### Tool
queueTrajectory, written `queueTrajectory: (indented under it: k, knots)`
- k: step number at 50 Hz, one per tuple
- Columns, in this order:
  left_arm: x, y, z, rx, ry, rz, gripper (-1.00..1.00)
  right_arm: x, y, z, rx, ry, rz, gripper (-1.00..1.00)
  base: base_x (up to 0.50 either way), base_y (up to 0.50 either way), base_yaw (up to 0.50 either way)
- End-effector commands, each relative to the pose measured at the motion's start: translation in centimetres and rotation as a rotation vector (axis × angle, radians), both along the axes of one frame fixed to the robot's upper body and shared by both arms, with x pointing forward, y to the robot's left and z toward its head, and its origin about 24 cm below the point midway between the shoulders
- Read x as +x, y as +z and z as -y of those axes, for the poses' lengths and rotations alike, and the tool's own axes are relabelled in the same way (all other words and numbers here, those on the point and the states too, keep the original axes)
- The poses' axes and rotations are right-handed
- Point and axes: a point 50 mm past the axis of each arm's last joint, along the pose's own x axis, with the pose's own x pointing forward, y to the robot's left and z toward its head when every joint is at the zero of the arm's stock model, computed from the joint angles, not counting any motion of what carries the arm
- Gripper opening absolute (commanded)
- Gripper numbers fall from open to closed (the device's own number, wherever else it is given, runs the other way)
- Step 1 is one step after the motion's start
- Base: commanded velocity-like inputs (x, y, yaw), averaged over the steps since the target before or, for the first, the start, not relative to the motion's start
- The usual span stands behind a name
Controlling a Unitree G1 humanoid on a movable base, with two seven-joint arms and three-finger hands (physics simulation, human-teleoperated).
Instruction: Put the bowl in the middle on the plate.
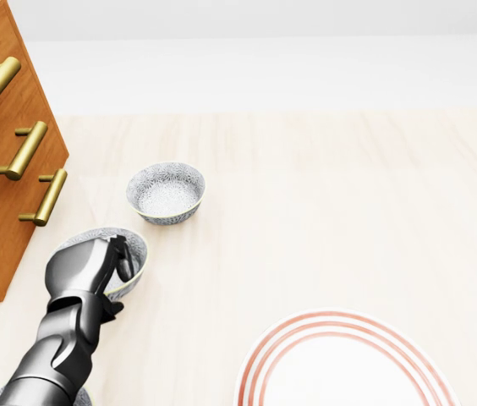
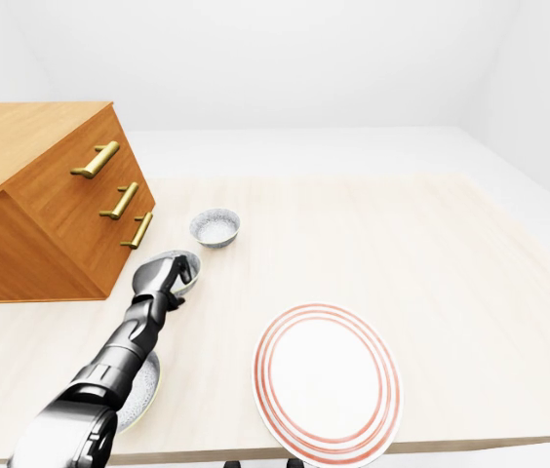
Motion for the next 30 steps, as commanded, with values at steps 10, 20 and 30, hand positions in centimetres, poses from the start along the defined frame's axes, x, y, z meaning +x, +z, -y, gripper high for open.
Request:
queueTrajectory:
  k: [10,20,30]
  knots:
    - [-2.4,-1.5,-1.8,-0.017,0.073,0.067,-1.00,0.2,-0.1,0.0,0.003,0.000,-0.006,1.00,0.00,0.00,0.00]
    - [-2.3,0.7,-2.3,0.018,0.098,0.252,-1.00,0.2,-0.2,0.0,0.004,0.001,-0.009,1.00,0.00,0.00,0.00]
    - [-2.5,2.2,-0.8,0.070,0.013,0.313,-1.00,0.1,-0.2,0.0,0.005,0.000,-0.008,1.00,0.00,0.00,0.00]
